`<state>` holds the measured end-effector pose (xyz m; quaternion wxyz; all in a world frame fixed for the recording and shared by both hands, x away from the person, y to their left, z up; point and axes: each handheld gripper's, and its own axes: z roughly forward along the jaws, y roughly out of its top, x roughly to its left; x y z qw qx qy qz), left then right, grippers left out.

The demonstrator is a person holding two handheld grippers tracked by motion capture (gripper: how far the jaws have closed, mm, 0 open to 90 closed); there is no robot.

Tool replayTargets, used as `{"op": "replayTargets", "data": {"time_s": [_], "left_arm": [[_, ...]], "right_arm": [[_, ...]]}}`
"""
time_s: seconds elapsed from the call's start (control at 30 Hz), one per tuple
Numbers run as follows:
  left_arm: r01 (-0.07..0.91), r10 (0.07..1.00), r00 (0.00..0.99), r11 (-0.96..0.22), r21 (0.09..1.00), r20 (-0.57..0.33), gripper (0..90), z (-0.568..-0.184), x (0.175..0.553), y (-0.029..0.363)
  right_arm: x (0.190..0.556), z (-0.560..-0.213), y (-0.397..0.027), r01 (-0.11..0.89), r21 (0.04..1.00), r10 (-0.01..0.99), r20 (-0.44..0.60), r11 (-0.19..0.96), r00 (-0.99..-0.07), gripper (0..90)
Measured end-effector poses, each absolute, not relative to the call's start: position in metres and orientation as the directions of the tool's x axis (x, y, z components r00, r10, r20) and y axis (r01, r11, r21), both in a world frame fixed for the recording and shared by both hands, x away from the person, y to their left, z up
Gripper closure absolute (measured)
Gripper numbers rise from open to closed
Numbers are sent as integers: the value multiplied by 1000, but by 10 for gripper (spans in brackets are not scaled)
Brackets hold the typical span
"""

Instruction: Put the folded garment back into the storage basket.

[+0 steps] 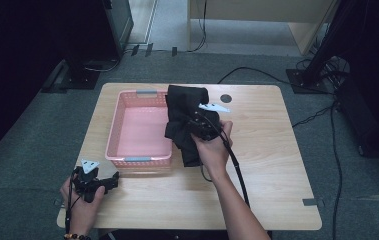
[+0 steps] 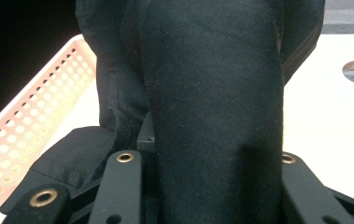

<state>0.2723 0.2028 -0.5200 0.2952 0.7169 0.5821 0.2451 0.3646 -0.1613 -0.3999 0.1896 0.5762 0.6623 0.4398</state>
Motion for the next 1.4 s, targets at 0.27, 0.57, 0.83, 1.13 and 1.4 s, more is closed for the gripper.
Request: {"op": "replayTargets", "data": {"time_s": [0.27, 0.57, 0.83, 1.13, 1.4], "left_arm": [[690, 979, 204, -150, 708, 9, 0, -520, 272, 203], [690, 979, 203, -149, 709, 8, 0, -520, 272, 203], [689, 979, 202, -147, 709, 7, 0, -520, 272, 203], [690, 980, 201, -146, 709, 6, 0, -520, 272, 203], [691, 980, 201, -146, 708, 6, 0, -520, 272, 203]], "right_arm": [[370, -398, -142, 603, 797, 924, 258, -39, -281, 632], [375, -396, -124, 620, 784, 914, 278, -38, -296, 632], [377, -390, -104, 620, 784, 905, 275, -17, -323, 630], [386, -393, -83, 638, 770, 897, 295, -19, -329, 629], [394, -397, -66, 652, 758, 893, 304, -16, -331, 628]]}}
